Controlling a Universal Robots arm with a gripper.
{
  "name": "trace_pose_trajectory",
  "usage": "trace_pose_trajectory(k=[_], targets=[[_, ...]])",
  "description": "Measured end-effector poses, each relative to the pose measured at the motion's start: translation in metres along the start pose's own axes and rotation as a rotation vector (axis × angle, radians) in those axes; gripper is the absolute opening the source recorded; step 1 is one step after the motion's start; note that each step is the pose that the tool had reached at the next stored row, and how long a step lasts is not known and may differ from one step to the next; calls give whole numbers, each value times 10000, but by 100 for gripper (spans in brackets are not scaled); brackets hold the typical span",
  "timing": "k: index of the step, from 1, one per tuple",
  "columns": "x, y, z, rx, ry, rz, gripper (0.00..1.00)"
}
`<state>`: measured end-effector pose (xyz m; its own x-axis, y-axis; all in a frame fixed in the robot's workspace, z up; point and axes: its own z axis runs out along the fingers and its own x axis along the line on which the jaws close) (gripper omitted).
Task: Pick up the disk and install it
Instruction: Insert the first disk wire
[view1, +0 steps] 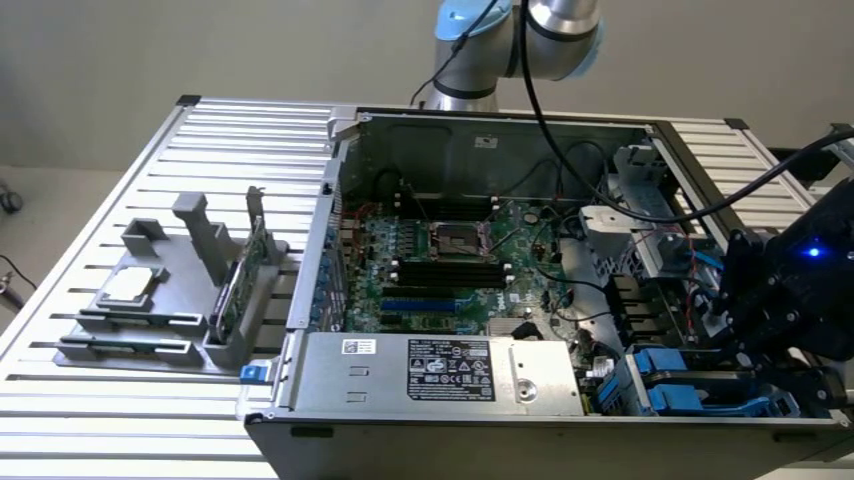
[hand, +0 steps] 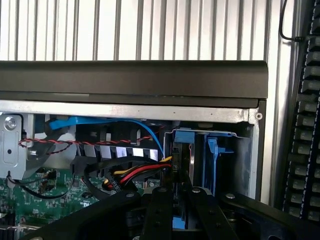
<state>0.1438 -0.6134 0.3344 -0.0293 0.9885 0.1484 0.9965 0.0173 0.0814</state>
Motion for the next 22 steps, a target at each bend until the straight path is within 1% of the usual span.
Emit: trace_pose_trajectory(k=[13,18,19,20,21,22], targets=[[-5,7,35,5,-19,176,17],[-7,5,46,5,-15,180,17],[-6,6,42,4,-10,181,17],[-5,7,32,7,8,182,19],[-2,10,-1,13,4,182,19],[6,14,-52,18,-15,181,25]])
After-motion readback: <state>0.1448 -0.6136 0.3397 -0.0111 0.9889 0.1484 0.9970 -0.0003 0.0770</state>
